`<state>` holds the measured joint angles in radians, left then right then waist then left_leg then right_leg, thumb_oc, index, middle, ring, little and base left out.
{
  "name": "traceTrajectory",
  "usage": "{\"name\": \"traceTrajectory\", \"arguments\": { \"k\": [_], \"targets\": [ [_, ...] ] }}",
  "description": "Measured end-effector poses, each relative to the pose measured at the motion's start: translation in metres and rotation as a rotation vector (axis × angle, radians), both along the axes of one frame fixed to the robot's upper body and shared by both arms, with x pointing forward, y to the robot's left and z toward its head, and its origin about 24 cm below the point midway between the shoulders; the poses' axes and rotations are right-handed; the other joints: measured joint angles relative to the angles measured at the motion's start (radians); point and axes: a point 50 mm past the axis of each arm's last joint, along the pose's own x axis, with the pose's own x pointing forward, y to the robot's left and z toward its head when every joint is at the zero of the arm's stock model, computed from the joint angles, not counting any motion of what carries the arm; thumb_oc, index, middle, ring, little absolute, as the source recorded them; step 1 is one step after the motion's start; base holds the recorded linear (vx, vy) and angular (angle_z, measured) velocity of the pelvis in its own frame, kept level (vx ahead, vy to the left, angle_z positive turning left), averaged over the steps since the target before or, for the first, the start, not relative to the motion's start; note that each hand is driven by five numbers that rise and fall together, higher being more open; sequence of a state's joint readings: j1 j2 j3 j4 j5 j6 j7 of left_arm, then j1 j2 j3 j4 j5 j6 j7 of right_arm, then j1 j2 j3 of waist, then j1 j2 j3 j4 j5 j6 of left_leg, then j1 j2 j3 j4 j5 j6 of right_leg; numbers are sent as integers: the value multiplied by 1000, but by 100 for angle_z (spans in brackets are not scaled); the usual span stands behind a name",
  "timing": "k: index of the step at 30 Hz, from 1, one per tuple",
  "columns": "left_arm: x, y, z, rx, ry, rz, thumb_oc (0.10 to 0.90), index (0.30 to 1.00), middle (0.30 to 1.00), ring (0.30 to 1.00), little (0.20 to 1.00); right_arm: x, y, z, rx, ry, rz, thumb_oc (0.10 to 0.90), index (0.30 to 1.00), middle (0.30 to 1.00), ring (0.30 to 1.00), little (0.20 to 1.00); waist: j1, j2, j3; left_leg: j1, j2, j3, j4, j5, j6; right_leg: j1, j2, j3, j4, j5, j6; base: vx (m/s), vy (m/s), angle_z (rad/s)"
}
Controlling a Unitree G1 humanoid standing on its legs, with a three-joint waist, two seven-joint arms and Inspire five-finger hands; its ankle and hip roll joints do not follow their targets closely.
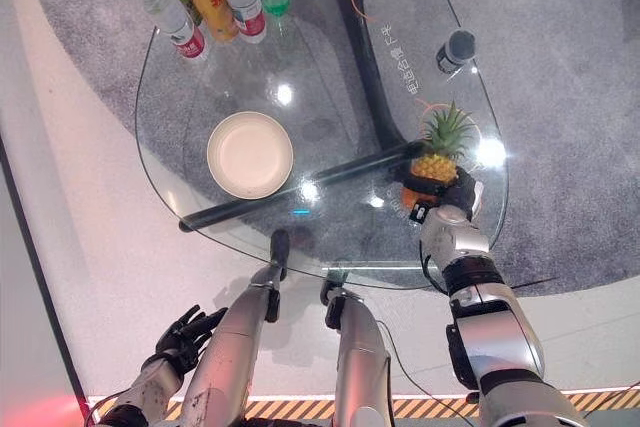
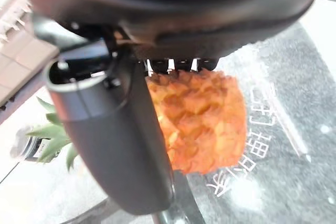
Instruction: Pick up the fruit to the plate
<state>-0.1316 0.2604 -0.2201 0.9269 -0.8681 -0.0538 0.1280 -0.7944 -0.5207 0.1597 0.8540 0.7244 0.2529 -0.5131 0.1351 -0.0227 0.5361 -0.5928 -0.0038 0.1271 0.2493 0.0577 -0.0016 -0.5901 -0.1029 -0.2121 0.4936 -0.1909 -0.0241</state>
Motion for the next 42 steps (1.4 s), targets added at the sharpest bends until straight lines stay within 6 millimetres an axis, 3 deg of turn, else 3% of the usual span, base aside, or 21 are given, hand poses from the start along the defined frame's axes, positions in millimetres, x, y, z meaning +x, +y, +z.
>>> {"name": "traceTrajectory", "arguments": {
  "k": [23,26,32,42],
  "targets": [
    [0,-2,0,-4,-5,-3,800,900,900,900,900,-4,7,-5,34,-7,42,100,300,300,300,200,-2,3,0,1,1,-1,-7,6,-1,-5,1,-1,8,-3,-1,-6,1,0],
    [0,-3,0,-1,-6,3,800,900,900,900,900,-7,16,-12,72,-29,83,100,300,300,300,200,-3,5,1,10,1,1,-8,7,0,3,1,0,7,-3,-1,0,0,0],
    [1,-2,1,9,-17,19,800,900,900,900,900,-11,58,-28,181,-70,211,100,300,300,300,200,-3,6,2,24,2,2,-11,5,-3,14,1,1,8,-2,-3,0,0,0],
    [3,4,6,71,-69,143,800,900,900,900,900,-17,74,-9,87,-250,334,100,300,300,300,200,-12,6,2,62,-1,8,-25,6,0,48,-1,3,1,-2,-2,0,0,0]
  ]
}}
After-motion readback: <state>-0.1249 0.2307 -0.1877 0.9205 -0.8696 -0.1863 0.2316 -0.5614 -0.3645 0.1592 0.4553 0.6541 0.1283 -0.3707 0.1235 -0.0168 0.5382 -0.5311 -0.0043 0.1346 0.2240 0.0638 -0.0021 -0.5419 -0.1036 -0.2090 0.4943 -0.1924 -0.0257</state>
